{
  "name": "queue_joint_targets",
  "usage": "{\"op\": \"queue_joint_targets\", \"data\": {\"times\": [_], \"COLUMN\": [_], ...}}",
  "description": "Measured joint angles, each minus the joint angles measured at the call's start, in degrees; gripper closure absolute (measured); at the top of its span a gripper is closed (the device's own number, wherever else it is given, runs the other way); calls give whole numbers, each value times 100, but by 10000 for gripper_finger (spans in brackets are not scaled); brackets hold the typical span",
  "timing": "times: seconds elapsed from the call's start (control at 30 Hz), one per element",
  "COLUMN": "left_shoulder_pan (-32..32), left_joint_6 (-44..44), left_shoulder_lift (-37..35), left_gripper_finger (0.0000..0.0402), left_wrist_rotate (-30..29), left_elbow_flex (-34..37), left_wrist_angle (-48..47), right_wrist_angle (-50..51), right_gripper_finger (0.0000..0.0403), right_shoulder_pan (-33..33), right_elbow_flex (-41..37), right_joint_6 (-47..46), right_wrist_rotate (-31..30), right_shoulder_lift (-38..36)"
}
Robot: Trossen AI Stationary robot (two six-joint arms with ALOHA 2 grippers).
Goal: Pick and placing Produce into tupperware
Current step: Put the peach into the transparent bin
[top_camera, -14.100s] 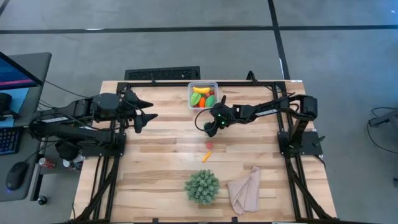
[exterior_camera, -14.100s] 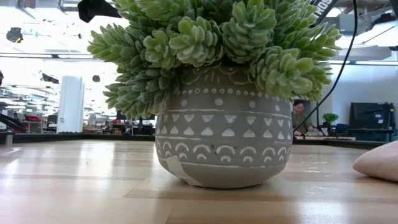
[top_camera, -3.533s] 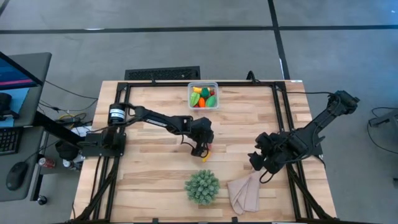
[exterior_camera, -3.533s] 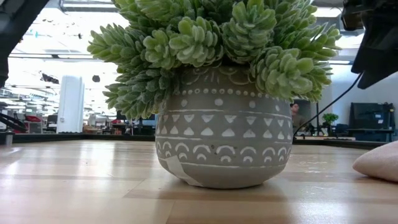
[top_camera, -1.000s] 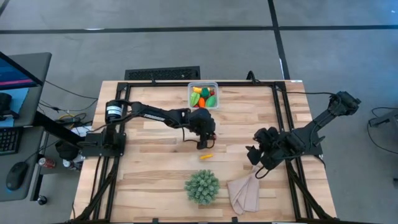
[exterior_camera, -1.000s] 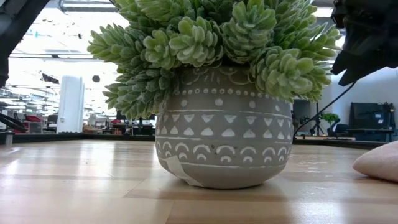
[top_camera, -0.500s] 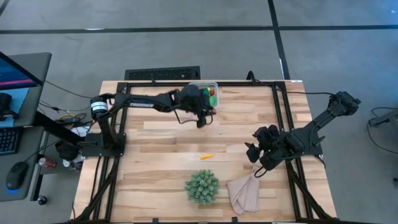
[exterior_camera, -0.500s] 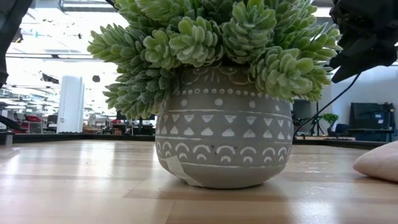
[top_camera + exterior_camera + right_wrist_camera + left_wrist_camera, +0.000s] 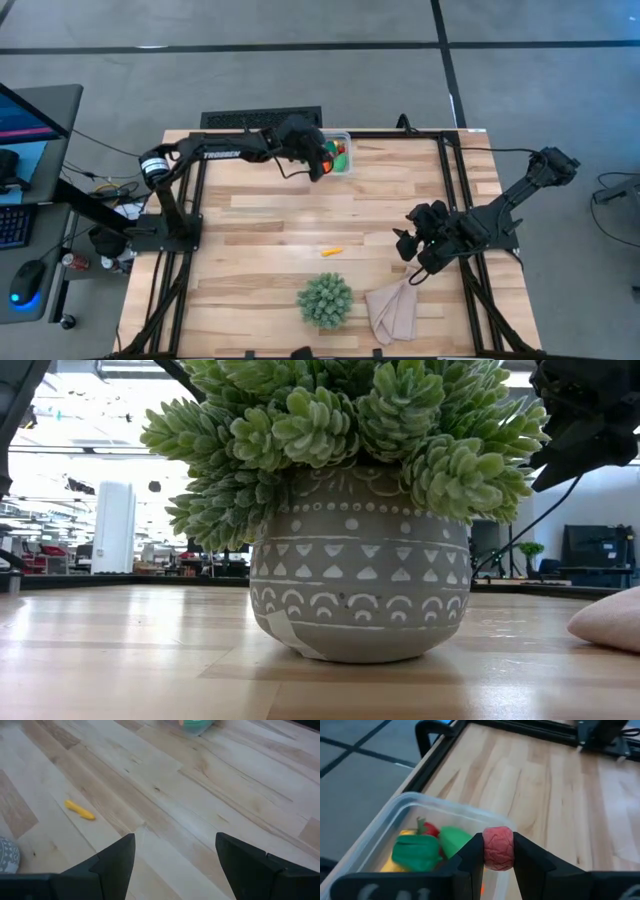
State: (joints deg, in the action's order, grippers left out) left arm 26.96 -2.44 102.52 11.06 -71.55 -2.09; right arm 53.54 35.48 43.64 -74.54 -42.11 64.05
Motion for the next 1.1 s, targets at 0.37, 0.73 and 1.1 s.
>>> {"op": "queue_joint_targets", "data": {"times": [0.37,0.73,1.1], "left_shoulder_pan": [346,963,1056], "left_joint_6": [406,1269,597], "left_shoulder_lift": [4,11,61], "left_gripper_finger": [324,324,324], "left_wrist_rotate": [-4,23,-217], "left_elbow_flex": [0,-68,-605], "left_wrist_angle": [-1033,-1447,-1382], "right_wrist_angle": [0,0,-3], "right_gripper_finger": [132,132,132], "right_shoulder_pan": [0,-1,-1], "right_elbow_flex": [0,0,0], "right_joint_6": [0,-1,-2], "right_wrist_rotate": [-22,-166,-168], "right_shoulder_lift": [0,0,0]}}
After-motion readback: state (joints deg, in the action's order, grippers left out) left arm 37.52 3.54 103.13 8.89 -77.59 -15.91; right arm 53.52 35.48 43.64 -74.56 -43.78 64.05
